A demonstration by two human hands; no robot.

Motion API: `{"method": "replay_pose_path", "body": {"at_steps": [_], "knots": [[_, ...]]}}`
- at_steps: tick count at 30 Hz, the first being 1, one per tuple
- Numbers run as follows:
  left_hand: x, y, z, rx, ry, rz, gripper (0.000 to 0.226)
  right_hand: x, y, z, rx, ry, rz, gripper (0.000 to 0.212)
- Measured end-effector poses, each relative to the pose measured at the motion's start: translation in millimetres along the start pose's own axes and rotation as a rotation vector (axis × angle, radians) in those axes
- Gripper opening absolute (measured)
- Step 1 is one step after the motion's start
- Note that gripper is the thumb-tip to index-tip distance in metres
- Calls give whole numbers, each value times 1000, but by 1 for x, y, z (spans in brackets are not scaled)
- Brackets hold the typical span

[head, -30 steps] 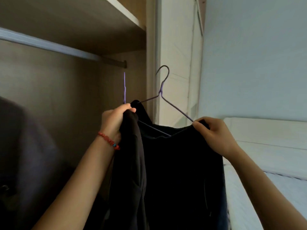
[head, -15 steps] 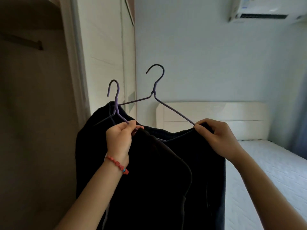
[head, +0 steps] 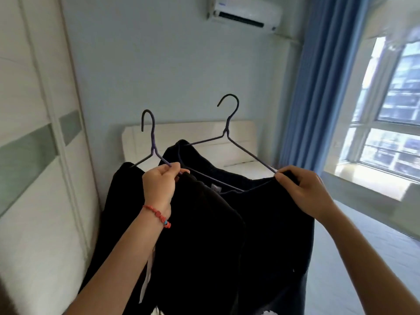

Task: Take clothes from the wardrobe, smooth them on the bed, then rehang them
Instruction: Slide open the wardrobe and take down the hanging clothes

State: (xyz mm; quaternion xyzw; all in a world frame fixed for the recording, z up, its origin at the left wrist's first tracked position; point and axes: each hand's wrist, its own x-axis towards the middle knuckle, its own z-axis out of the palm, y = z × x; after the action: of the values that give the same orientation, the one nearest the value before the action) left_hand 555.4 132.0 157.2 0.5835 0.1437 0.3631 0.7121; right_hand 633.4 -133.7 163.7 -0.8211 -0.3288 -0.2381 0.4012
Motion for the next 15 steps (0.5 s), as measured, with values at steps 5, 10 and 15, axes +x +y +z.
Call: {"method": "replay_pose_path", "body": {"at_steps": [5, 10, 15], "knots": [[-27, -26, 51, 5, -183, -101, 36, -55, 43, -18, -104, -15, 159, 17], [-57, -65, 91, 54, -333, -194, 31, -128, 84, 3, -122, -55, 380, 12], [-87, -140, 109, 71, -420, -448, 33, -200, 121, 34, -55, -68, 709, 13]]}}
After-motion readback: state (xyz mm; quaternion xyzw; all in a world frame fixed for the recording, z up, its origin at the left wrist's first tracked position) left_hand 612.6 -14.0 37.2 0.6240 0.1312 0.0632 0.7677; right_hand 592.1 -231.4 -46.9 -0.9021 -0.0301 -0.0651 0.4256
